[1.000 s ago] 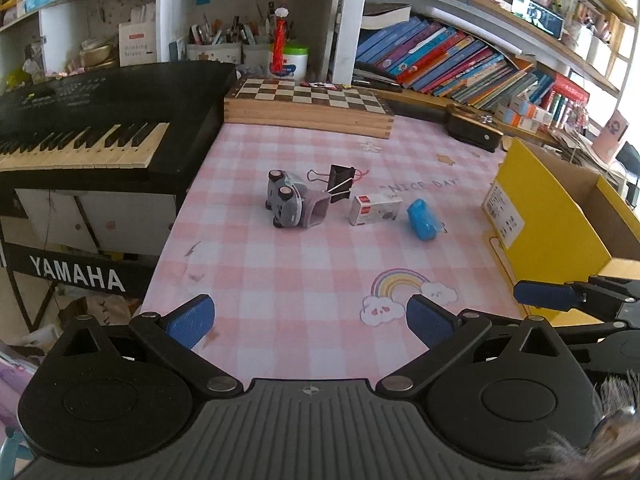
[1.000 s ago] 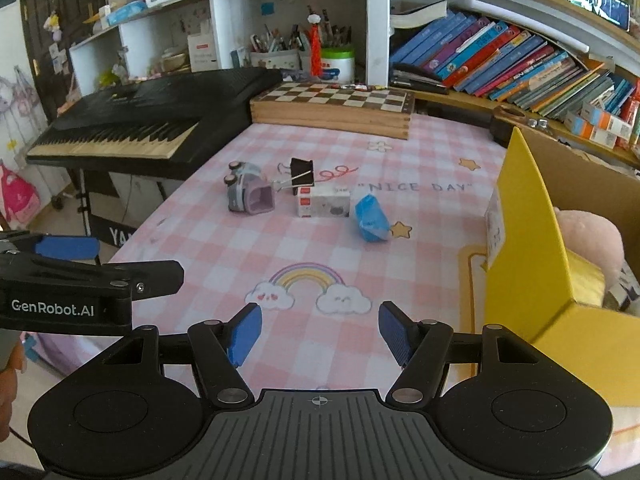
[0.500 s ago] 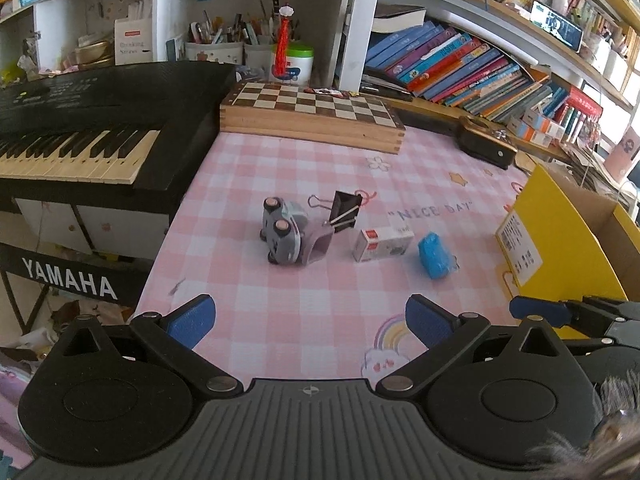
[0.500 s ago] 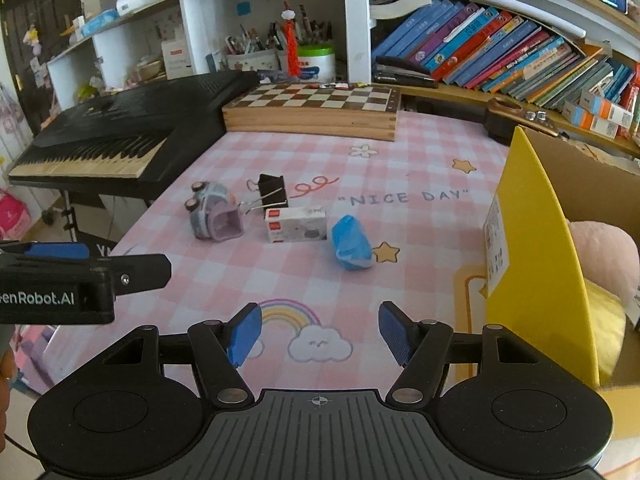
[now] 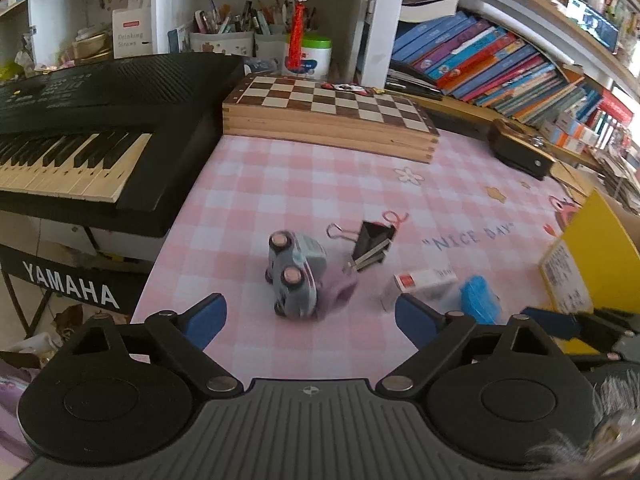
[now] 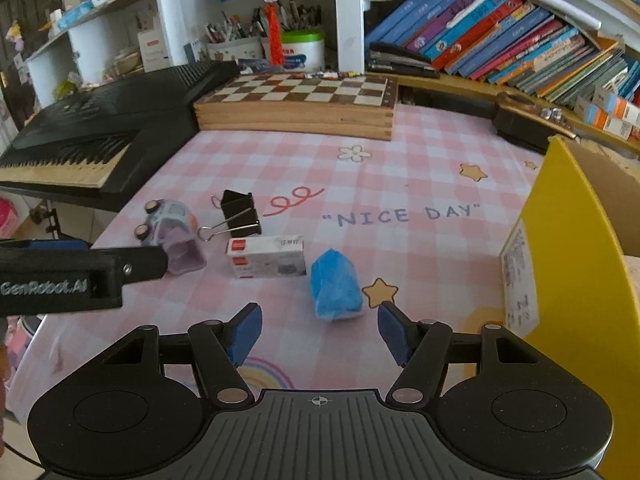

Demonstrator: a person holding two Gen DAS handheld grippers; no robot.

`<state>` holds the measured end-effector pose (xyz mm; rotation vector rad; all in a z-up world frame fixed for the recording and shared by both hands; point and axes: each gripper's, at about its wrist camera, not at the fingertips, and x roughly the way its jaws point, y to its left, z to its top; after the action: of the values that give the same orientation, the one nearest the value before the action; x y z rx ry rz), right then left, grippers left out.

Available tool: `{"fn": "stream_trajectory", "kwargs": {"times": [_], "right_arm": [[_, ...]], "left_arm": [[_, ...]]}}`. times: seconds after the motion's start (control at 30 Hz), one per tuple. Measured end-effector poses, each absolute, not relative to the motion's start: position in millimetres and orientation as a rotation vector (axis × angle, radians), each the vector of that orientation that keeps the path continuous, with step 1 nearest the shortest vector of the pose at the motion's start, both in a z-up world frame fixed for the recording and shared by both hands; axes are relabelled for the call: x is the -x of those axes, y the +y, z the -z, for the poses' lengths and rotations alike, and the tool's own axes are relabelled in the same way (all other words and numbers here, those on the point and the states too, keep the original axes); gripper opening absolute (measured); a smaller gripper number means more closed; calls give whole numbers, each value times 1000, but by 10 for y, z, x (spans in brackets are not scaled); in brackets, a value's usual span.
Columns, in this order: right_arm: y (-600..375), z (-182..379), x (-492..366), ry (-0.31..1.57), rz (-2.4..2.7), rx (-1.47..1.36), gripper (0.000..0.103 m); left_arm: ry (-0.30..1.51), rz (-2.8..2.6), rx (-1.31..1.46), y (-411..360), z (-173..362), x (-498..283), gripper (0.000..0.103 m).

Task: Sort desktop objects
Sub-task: 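Grasp the grey toy truck with the left gripper while the right grasps the blue plastic object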

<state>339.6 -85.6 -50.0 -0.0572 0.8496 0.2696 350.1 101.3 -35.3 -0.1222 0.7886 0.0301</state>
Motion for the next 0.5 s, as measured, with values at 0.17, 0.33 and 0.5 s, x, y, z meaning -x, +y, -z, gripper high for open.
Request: {"fn": "stream_trajectory", "kwargs": {"times": [0.17, 0.33, 0.5], "right_arm": [[-820, 566, -3532, 864, -272, 69, 65], [-817, 621, -3631, 878, -278, 75, 65], [-826, 667, -3700, 893, -281, 76, 62]], "left_arm": [[816, -47, 95, 998, 482, -3771, 83], [849, -48, 68, 969, 613, -3943, 71], [869, -49, 60, 959, 689, -4002, 57]]}}
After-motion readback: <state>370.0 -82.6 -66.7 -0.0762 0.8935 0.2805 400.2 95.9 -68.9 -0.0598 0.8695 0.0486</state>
